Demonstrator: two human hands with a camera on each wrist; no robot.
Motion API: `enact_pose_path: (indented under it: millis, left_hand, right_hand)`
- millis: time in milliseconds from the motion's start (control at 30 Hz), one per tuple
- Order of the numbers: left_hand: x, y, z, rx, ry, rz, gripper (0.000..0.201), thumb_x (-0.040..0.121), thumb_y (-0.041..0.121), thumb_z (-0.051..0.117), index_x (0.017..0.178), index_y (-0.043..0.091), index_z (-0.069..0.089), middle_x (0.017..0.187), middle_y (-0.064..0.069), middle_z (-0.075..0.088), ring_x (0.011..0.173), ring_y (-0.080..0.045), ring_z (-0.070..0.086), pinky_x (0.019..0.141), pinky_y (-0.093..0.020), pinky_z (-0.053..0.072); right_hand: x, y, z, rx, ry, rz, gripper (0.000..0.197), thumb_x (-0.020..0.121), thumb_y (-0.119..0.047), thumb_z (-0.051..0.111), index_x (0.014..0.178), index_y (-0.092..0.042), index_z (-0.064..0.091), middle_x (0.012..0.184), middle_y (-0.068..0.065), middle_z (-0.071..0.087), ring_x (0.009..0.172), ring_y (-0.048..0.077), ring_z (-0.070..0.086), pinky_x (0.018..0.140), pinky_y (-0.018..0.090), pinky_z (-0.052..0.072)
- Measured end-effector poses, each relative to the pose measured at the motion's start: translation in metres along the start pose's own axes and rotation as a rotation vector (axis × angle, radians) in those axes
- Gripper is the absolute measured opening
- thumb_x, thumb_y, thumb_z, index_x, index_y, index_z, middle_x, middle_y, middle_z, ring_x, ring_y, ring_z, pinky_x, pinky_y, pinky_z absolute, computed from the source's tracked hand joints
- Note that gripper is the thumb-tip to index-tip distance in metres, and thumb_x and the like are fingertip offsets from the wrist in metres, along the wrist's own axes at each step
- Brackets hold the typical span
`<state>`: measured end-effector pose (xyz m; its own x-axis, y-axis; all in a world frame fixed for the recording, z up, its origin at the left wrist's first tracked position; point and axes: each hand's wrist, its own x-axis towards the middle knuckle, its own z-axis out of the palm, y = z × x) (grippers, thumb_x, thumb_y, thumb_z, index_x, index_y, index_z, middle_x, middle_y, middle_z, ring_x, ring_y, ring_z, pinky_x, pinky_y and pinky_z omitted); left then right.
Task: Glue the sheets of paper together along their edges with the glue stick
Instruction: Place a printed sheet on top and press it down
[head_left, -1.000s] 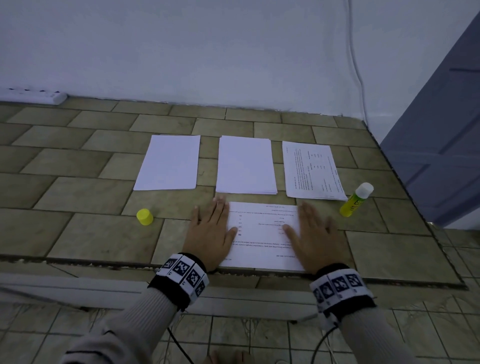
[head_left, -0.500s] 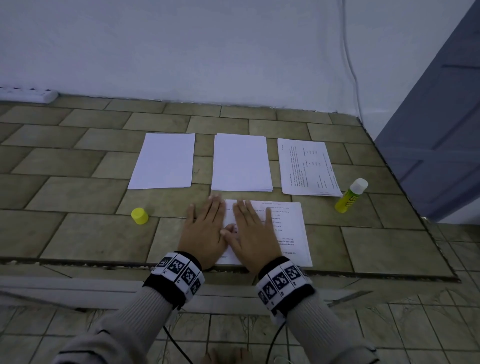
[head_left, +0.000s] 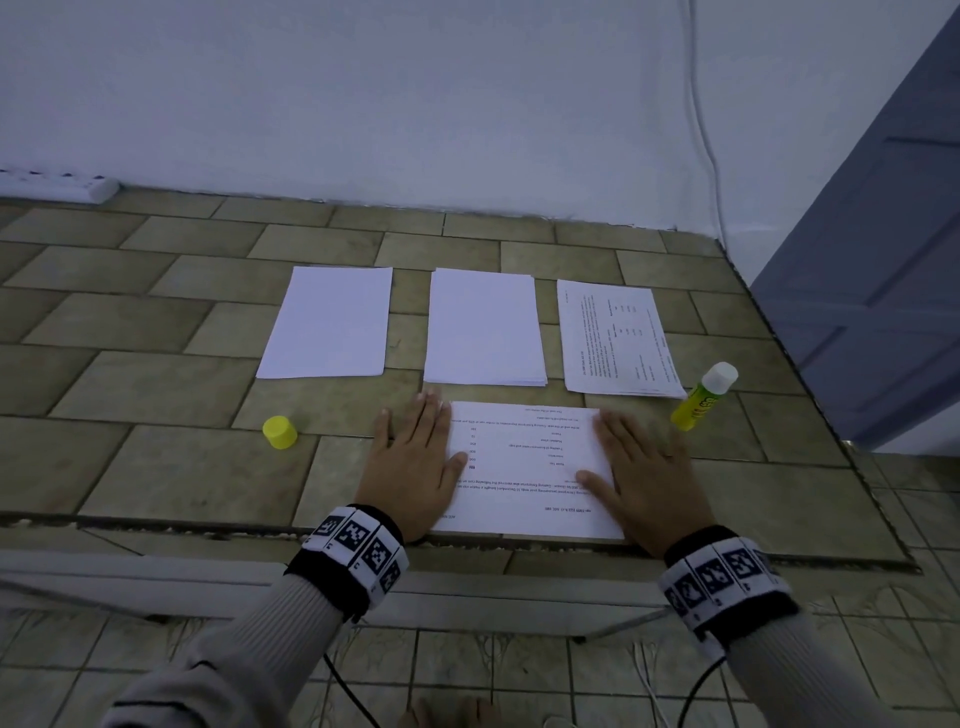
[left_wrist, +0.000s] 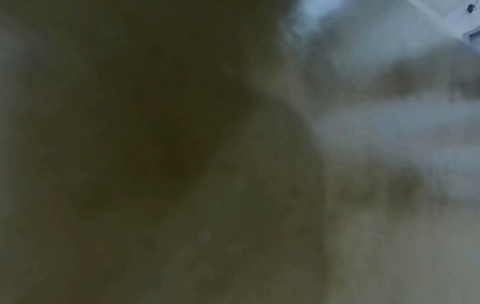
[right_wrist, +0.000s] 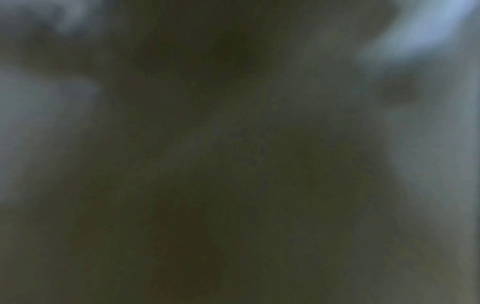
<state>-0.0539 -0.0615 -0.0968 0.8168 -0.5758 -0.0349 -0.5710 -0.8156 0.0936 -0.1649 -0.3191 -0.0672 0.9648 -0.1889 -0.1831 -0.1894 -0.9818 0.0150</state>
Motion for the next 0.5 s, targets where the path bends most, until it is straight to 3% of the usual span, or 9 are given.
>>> enact_pose_path:
  millis: [100,167,233,300,400,500]
  left_hand:
    - [-0.001,0.002,-0.002,0.004,-0.018,-0.003,0.082,0.089,0.054,-0.01,0.155,0.008,0.01,0.163,-0.01,0.003,0.151,-0.022,-0.001,0.12,-0.052,0.003]
    - [-0.001,0.002,-0.004,-0.006,-0.027,-0.002,0.084,0.088,0.055,-0.013,0.155,0.008,0.007,0.163,-0.009,0.002,0.151,-0.021,-0.003,0.12,-0.052,0.0]
    - [0.0,0.003,-0.005,-0.013,-0.035,-0.001,0.09,0.086,0.059,-0.019,0.155,0.008,0.007,0.163,-0.009,0.002,0.151,-0.021,-0.003,0.12,-0.052,0.0]
    - [-0.001,0.003,-0.005,-0.008,-0.04,-0.005,0.096,0.083,0.062,-0.027,0.155,0.007,0.008,0.163,-0.01,0.003,0.151,-0.021,-0.002,0.12,-0.051,0.002]
    - [0.0,0.004,-0.007,-0.005,-0.06,-0.022,0.098,0.082,0.066,-0.023,0.155,0.007,0.004,0.163,-0.01,-0.001,0.151,-0.02,-0.005,0.121,-0.051,0.001]
    - [-0.001,0.005,-0.009,-0.019,-0.086,-0.03,0.104,0.076,0.072,-0.025,0.155,0.008,-0.002,0.163,-0.008,-0.009,0.15,-0.018,-0.01,0.12,-0.051,-0.002]
  right_hand:
    - [0.0,0.006,-0.01,0.026,-0.023,0.053,0.117,0.065,-0.081,-0.025,0.152,-0.015,0.016,0.158,0.002,0.02,0.146,0.019,0.016,0.115,0.049,0.017]
    - [0.001,0.001,-0.024,0.141,-0.024,0.04,0.109,0.07,-0.084,-0.011,0.146,-0.016,0.027,0.148,0.005,0.037,0.138,0.023,0.033,0.109,0.043,0.032]
    - [0.005,-0.006,-0.04,0.248,-0.012,-0.013,0.075,0.09,-0.068,0.02,0.143,-0.017,0.032,0.142,0.004,0.045,0.13,0.021,0.042,0.103,0.037,0.037]
    - [0.011,-0.014,-0.056,0.261,-0.08,-0.062,0.055,0.098,-0.043,0.041,0.146,-0.018,0.03,0.146,0.003,0.041,0.131,0.019,0.041,0.105,0.032,0.034]
    - [0.024,-0.023,-0.062,0.235,-0.133,-0.139,0.05,0.099,-0.03,0.046,0.144,-0.017,0.031,0.147,0.004,0.04,0.132,0.02,0.04,0.106,0.033,0.035]
    - [0.04,-0.025,-0.056,0.144,-0.128,-0.165,0.048,0.096,-0.027,0.048,0.139,-0.014,0.033,0.138,0.007,0.045,0.123,0.024,0.046,0.098,0.037,0.043]
